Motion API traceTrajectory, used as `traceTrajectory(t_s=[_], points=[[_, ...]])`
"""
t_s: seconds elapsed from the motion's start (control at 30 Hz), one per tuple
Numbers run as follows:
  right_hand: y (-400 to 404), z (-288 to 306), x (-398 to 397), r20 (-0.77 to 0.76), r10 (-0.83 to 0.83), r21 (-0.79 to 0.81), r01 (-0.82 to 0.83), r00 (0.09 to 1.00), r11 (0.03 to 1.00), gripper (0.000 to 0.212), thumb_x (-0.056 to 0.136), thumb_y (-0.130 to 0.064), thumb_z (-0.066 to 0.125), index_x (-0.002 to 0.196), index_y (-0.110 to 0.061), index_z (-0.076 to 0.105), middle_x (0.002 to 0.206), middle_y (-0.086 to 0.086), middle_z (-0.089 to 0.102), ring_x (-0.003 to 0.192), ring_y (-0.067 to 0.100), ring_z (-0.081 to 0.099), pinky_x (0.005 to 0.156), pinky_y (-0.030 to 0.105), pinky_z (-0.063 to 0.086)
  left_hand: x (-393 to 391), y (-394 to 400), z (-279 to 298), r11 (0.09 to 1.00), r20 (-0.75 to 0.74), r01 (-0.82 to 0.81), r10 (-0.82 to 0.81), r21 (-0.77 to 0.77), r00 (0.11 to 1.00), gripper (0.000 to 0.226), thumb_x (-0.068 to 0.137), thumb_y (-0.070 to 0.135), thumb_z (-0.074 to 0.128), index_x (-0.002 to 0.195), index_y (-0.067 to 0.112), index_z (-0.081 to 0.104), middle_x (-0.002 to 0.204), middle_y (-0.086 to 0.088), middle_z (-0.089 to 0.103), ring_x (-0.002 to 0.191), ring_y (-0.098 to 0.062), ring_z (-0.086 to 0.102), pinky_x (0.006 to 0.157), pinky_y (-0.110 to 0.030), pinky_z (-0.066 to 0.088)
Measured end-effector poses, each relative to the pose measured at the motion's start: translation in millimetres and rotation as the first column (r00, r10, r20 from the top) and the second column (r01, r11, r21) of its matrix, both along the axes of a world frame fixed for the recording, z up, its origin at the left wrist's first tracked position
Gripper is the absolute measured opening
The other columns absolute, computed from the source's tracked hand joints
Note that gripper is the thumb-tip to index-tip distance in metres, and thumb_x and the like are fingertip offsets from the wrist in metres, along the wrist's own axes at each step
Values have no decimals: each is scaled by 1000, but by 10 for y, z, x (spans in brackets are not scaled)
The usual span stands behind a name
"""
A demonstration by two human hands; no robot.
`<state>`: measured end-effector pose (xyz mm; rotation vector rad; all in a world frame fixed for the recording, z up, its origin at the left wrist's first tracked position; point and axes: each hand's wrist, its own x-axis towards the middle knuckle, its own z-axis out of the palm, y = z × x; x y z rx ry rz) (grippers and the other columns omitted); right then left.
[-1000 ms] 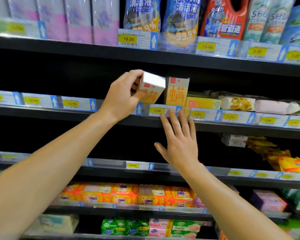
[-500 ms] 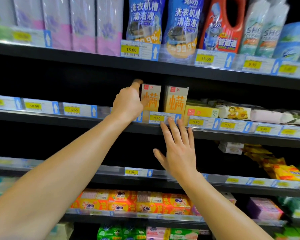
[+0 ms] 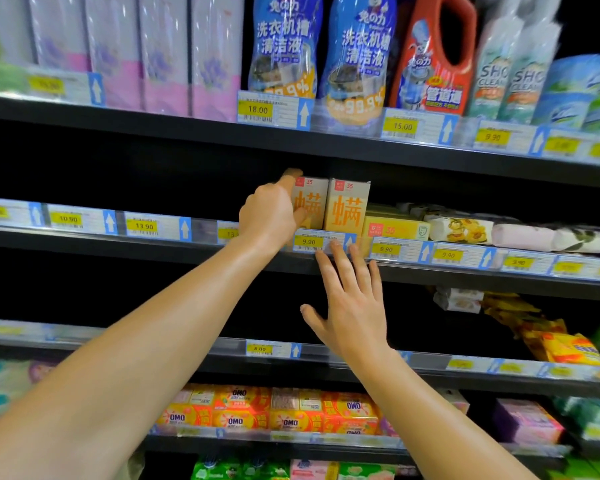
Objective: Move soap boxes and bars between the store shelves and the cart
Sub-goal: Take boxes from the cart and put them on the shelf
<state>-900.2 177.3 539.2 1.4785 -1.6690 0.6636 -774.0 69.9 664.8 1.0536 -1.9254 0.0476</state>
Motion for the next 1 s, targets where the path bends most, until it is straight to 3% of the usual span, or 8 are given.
traceTrajectory(t_s=[0.17,0.37,0.5,0.63,0.87,1.0], points=[[13,19,16,6,-3,21,3,1000,1000,90,77,-57,69,152,-20,36,162,4,26,152,29,16,122,52,16,1,26,-3,1000,-7,5,-5,20,1000,63,88,41,68,142,34,38,114,-5,65,101,-31,63,79,-41,55],[72,32,39,29,21,52,-22,999,998,88,78,-56,69,152,-21,36,161,4,28,151,30,19,121,51,18,115,175,-60,1000,-18,29,-29,3,999,77,90,39,65,153,32,22,124,-4,65,112,-30,62,88,-42,50],[155,-47,95,63,46,97,-52,997,994,85,81,-54,69,152,-21,35,161,6,28,150,34,17,121,53,19,329,311,-339,992,19,65,-64,-112,998,66,91,32,60,150,15,36,136,-8,58,126,-27,51,104,-40,40],[261,-300,245,101,103,153,-118,989,981,86,82,-53,68,153,-22,32,161,7,27,150,34,17,121,51,14,657,460,-835,983,140,-29,55,-183,989,63,90,37,58,146,15,41,151,-8,42,141,-29,33,117,-48,25],[568,-1118,727,228,195,403,-275,954,873,84,89,-57,59,157,-25,21,165,5,13,153,29,5,123,48,5,1455,1046,-2200,978,377,-178,125,110,918,67,95,47,52,153,25,29,162,-3,23,149,-25,16,121,-46,14],[791,-1697,1162,302,218,563,-358,928,745,85,87,-57,61,157,-26,23,165,2,14,152,31,7,122,49,5,2030,1503,-2989,918,481,-270,104,289,870,67,92,50,51,151,24,35,160,-4,28,148,-29,21,120,-49,16]])
